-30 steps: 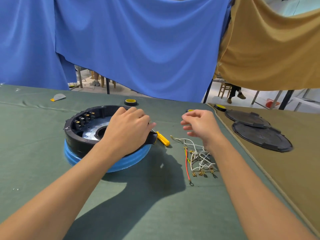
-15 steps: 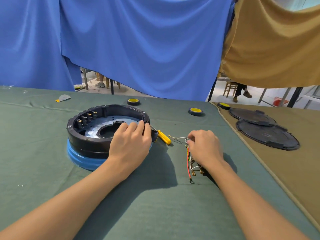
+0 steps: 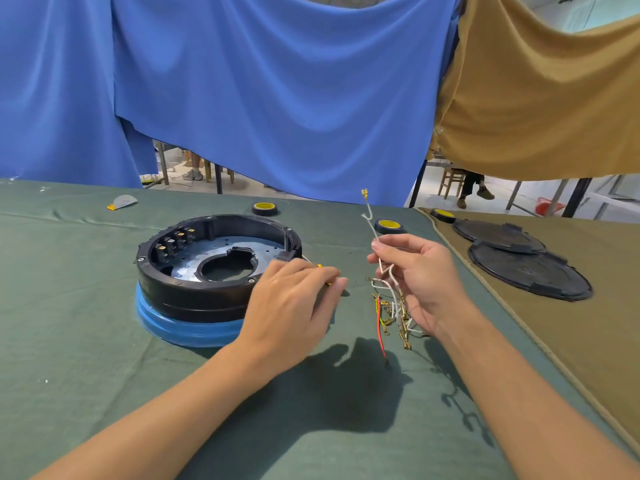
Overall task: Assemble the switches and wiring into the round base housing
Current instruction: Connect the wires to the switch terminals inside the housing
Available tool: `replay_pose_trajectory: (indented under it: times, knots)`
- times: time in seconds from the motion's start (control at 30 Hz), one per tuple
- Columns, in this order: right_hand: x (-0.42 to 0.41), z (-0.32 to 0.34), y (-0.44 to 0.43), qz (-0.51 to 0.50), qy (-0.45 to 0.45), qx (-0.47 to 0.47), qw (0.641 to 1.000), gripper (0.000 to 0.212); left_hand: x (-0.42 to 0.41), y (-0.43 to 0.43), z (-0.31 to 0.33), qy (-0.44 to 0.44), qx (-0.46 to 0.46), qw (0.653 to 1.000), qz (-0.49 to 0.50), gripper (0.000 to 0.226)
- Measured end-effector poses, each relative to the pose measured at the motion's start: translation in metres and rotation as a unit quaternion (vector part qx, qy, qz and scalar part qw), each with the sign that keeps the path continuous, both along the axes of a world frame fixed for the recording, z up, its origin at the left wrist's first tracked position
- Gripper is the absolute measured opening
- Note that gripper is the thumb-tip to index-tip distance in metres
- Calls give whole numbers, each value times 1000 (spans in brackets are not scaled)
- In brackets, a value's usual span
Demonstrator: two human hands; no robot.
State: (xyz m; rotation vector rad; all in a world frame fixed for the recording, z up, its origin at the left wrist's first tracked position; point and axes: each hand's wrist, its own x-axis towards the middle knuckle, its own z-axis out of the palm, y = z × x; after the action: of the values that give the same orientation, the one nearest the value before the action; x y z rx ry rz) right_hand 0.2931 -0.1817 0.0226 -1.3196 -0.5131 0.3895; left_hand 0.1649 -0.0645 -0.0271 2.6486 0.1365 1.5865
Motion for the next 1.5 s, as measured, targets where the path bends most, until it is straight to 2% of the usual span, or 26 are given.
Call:
replay_pose_trajectory:
  times: [0.07,0.13,0.17,0.23,0.27,0.37,0.43,0.57,0.67,0.73,0.83,0.9,1.0,1.07,1.13,1.2,1.23,1.3,1.4,1.43,1.5]
  knots:
    - [-5,-2,3,4,1,-2,1000,5,-1,-8,2,54,-174,981,-60,40]
    - [-8,-6,5,-7,-12,1,1000,7,-1,-9,4,94,-329,927,-153,52]
    - [-9,-8,6,-18,-21,3,1000,9,0,-9,4,105,-375,900,-197,52]
    - [-10,-9,7,-48,-52,-1,997,11,1,-6,5,122,-425,862,-248,43]
    - [-11,-10,8,-62,-69,-7,996,12,1,-5,5,124,-436,855,-254,37]
    - [-9,-12,8,-85,-87,-17,992,13,3,1,4,103,-451,858,-224,17]
    - [-7,-13,8,-102,-76,-14,992,13,1,3,7,93,-482,842,-223,22]
    - [-4,-14,7,-110,3,13,994,15,-4,-2,11,134,-436,858,-239,37]
    - [-3,-13,7,-99,73,41,992,15,-6,-8,9,160,-312,920,-175,59]
    - [-4,-12,6,-85,104,45,990,16,-6,-10,9,114,-244,954,-129,52]
    - [-5,-12,7,-62,115,17,991,18,-4,-8,13,30,-282,953,-107,38]
    - [-6,-13,8,-63,77,-26,995,18,-4,-4,17,-8,-361,925,-117,29]
    - [-8,-15,9,-62,5,-66,996,16,-4,0,22,-41,-498,852,-157,20]
    - [-6,-17,11,-63,-10,-76,995,18,-4,0,23,-42,-524,836,-160,20]
    - [-4,-20,12,-95,-61,-136,984,28,-5,1,25,-42,-531,831,-161,20]
    - [-4,-21,11,-170,-196,-226,939,44,-7,2,28,-43,-531,830,-164,19]
    - [-7,-20,10,-209,-279,-234,908,49,-8,3,31,-42,-528,832,-166,19]
    - [-14,-11,7,-250,-429,-181,849,46,-9,3,37,-46,-517,837,-176,19]
    - [-27,9,11,-229,-553,-127,791,32,-11,8,48,-56,-524,828,-191,20]
    - [-31,16,14,-208,-575,-125,781,30,-12,12,51,-56,-535,821,-194,20]
    - [-37,33,22,-123,-564,-134,806,25,-13,20,58,-53,-562,801,-201,20]
